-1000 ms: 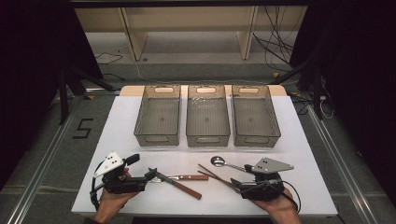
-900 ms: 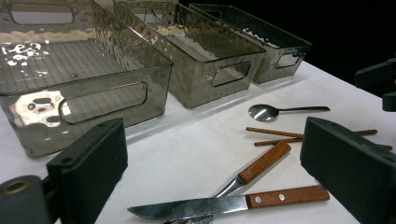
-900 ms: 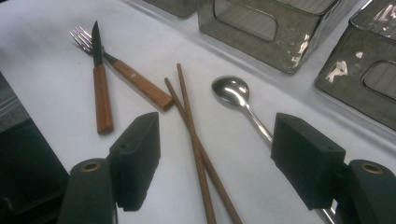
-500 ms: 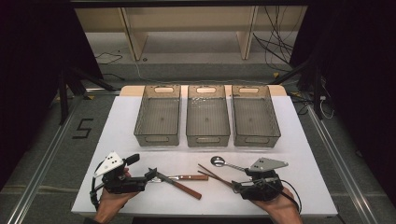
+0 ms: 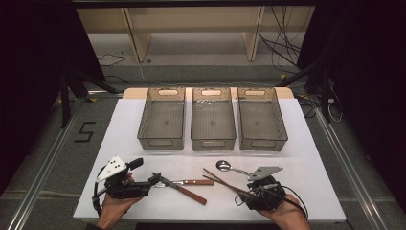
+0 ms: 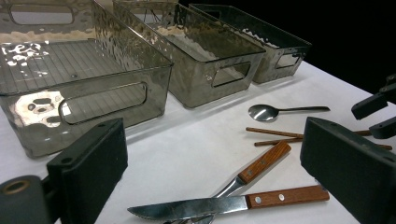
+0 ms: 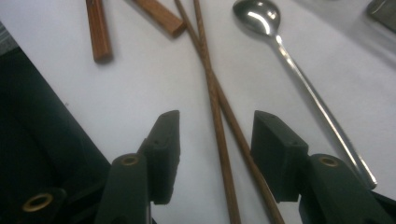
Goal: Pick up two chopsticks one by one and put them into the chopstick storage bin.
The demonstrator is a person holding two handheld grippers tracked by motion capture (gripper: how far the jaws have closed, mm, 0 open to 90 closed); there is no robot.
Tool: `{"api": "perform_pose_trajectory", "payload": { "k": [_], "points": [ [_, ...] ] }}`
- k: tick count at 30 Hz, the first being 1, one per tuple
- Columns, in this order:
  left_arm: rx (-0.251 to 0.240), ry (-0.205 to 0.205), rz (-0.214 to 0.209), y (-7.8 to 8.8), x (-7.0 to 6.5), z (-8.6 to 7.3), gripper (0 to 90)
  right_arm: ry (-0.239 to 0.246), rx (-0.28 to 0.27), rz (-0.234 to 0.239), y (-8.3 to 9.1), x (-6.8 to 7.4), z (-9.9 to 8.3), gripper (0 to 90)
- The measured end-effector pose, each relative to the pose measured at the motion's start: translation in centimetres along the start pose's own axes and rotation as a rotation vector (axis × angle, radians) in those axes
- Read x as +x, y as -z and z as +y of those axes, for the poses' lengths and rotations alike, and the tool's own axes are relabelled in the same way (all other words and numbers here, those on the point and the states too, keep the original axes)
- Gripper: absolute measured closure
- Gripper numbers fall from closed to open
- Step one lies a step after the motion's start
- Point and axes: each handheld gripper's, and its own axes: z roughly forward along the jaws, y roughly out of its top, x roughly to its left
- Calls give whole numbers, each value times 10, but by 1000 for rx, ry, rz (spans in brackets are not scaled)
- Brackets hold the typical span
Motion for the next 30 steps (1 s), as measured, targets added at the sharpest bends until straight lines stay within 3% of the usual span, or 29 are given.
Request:
{"api": "perform_pose_trajectory", "payload": {
  "k": [11, 30],
  "points": [
    [4, -2, -1, 0, 0, 0, 70, 49, 141, -6, -16, -1, 1, 634],
    [4, -2, -1, 0, 0, 0, 70, 96, 271, -25, -28, -2, 6, 775]
  ]
}}
